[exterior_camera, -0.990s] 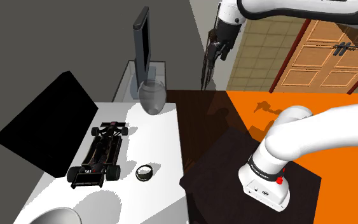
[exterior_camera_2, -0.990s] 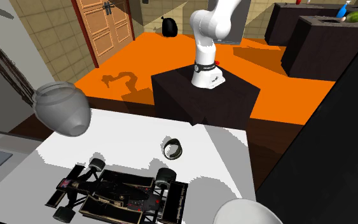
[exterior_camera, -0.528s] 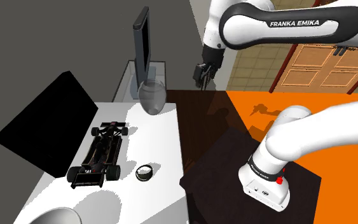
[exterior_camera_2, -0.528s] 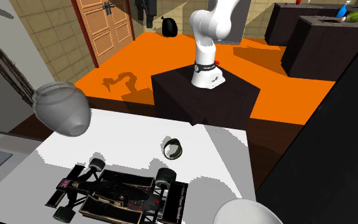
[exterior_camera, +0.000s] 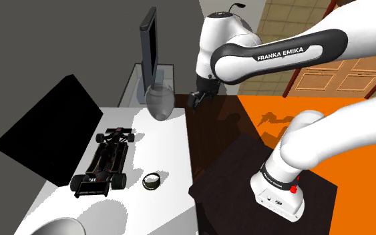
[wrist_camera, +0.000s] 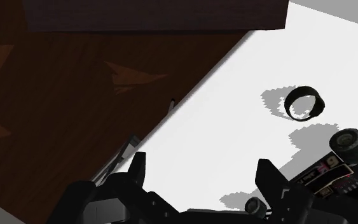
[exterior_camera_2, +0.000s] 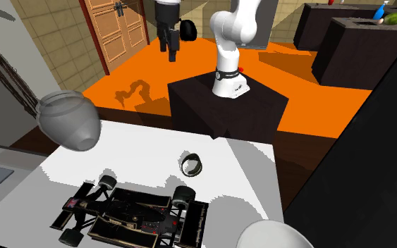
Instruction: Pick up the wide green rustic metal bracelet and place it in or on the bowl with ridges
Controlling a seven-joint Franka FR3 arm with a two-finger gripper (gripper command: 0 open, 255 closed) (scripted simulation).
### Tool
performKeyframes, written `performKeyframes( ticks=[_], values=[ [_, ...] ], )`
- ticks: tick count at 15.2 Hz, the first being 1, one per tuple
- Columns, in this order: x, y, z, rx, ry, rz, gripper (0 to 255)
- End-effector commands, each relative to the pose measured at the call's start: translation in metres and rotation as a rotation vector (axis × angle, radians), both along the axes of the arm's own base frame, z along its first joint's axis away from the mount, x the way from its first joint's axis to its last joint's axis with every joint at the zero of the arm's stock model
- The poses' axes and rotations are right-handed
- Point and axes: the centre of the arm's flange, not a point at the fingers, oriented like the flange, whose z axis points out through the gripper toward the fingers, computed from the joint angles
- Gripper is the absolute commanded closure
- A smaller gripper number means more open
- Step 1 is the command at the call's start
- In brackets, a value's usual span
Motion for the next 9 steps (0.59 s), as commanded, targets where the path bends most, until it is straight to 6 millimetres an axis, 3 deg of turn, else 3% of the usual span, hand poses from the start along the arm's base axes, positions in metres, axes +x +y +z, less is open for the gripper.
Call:
performKeyframes(
  ticks=[1,9],
  values=[
    [0.003,0.013,-0.024,0.008,0.006,-0.014,0],
    [0.020,0.070,-0.110,0.037,0.036,-0.065,0]
  ],
)
